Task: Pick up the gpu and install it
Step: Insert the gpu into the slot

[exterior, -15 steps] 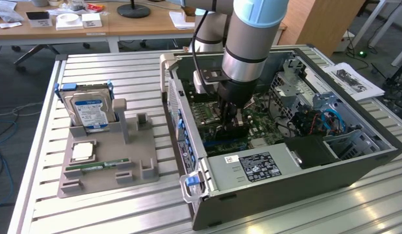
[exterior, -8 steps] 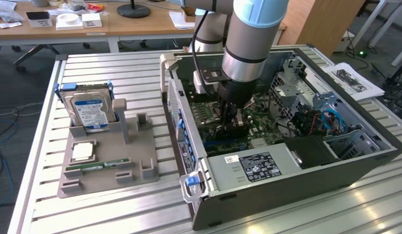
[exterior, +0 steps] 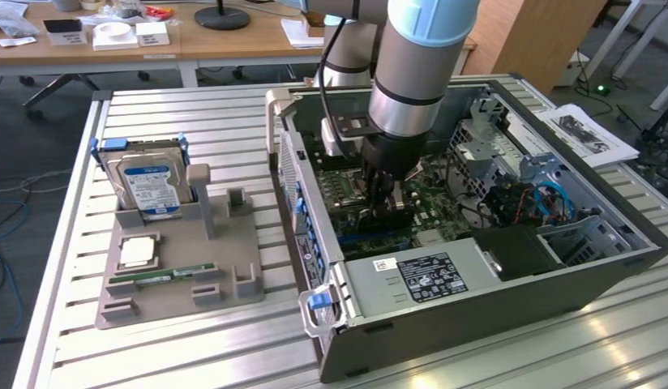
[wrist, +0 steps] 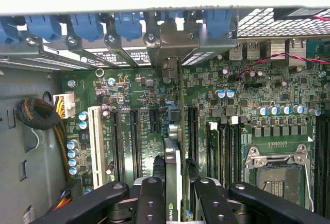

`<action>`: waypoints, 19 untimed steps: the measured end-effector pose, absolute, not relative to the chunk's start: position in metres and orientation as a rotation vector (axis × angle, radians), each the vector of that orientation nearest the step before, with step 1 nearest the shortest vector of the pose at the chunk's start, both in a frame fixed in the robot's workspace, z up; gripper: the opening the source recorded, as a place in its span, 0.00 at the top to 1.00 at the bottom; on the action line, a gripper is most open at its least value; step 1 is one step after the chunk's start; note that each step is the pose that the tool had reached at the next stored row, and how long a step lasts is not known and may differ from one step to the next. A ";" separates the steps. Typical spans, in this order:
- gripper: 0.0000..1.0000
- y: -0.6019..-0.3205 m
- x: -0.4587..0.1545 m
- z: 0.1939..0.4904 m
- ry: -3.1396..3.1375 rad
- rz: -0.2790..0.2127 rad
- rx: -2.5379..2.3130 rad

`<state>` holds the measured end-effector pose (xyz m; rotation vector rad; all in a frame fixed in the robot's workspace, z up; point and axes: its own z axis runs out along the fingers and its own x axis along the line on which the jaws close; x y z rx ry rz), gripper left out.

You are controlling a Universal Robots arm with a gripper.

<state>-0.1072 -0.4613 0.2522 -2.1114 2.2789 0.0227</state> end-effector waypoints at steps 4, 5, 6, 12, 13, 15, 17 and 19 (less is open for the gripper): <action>0.73 -0.461 -0.107 0.252 2.279 0.023 -2.111; 0.73 -0.461 -0.107 0.251 2.279 0.023 -2.112; 0.73 -0.461 -0.107 0.251 2.279 0.023 -2.112; 0.73 -0.461 -0.107 0.251 2.279 0.023 -2.111; 0.73 -0.461 -0.107 0.251 2.278 0.023 -2.111; 0.73 -0.461 -0.107 0.251 2.278 0.023 -2.112; 0.73 -0.461 -0.107 0.251 2.278 0.023 -2.112; 0.73 -0.461 -0.107 0.251 2.278 0.023 -2.112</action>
